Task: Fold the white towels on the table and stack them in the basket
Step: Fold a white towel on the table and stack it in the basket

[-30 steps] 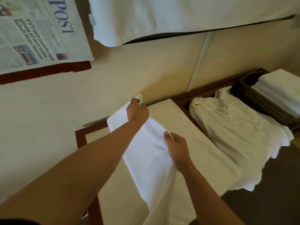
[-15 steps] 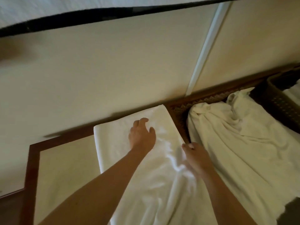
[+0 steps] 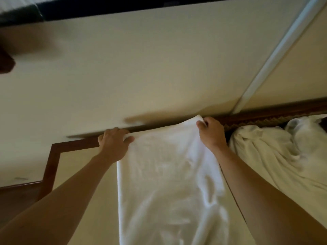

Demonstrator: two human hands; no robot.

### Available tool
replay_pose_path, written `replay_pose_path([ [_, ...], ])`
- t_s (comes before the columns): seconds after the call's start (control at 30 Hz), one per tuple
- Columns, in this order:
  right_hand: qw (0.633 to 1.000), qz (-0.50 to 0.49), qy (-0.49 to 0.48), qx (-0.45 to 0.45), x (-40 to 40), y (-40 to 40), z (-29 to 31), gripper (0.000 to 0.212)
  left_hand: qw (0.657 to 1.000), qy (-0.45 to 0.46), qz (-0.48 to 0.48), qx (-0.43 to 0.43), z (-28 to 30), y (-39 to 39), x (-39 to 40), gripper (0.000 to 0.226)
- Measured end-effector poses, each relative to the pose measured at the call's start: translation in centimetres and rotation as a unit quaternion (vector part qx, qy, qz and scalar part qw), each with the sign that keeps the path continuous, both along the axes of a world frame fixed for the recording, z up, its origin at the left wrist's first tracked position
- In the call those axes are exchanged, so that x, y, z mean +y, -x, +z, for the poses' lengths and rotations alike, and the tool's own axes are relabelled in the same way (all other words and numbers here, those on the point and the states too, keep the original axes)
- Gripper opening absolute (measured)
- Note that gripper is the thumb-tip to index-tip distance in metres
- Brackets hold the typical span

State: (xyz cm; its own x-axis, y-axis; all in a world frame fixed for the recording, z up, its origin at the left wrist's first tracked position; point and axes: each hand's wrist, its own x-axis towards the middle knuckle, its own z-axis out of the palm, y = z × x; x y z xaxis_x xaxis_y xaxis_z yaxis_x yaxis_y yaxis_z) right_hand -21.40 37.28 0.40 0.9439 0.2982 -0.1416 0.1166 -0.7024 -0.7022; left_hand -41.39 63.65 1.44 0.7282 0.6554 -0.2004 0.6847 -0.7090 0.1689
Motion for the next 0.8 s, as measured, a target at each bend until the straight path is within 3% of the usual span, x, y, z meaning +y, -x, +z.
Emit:
replay_pose_path([
  [0.17, 0.995, 0.017, 0.082, -0.045, 0.6, -0.2, -2.0, 0.032, 0.996, 0.055, 0.066, 0.0, -1.1, -0.1, 1.3, 0.035],
  [0.3, 0.991, -0.019, 0.093, -0.093, 1.0, 0.5, -1.9, 0.025, 0.992, 0.047, 0.1, -0.061, -1.6, 0.4, 0.4, 0.035],
  [0.37, 0.966, -0.025, 0.149, -0.212, 1.3, 2.1, -1.9, 0.026, 0.993, -0.035, 0.07, -0.091, -2.2, 1.5, -2.5, 0.043],
  [0.43, 0.946, 0.082, 0.157, -0.271, 2.1, 5.1, -2.0, 0.044, 0.991, -0.057, -0.03, -0.117, -2.8, 2.2, -7.1, 0.053],
  [0.5, 0.921, 0.261, 0.168, -0.236, 3.1, 8.2, -2.7, 0.058, 0.992, -0.009, -0.107, -0.071, -3.7, 2.4, -10.3, 0.062],
  [0.57, 0.89, 0.355, 0.218, -0.186, 3.2, 9.5, -3.8, 0.065, 0.995, 0.024, -0.096, -0.022, -4.6, 2.6, -10.7, 0.072],
  [0.63, 0.888, 0.35, 0.247, -0.169, 2.4, 8.2, -4.3, 0.069, 0.997, -0.003, -0.081, -0.017, -5.4, 3.1, -9.4, 0.075],
  [0.8, 0.926, 0.203, 0.298, -0.111, 0.0, 2.8, -4.1, 0.067, 0.995, -0.034, -0.091, -0.033, -6.0, 3.6, -7.0, 0.077],
])
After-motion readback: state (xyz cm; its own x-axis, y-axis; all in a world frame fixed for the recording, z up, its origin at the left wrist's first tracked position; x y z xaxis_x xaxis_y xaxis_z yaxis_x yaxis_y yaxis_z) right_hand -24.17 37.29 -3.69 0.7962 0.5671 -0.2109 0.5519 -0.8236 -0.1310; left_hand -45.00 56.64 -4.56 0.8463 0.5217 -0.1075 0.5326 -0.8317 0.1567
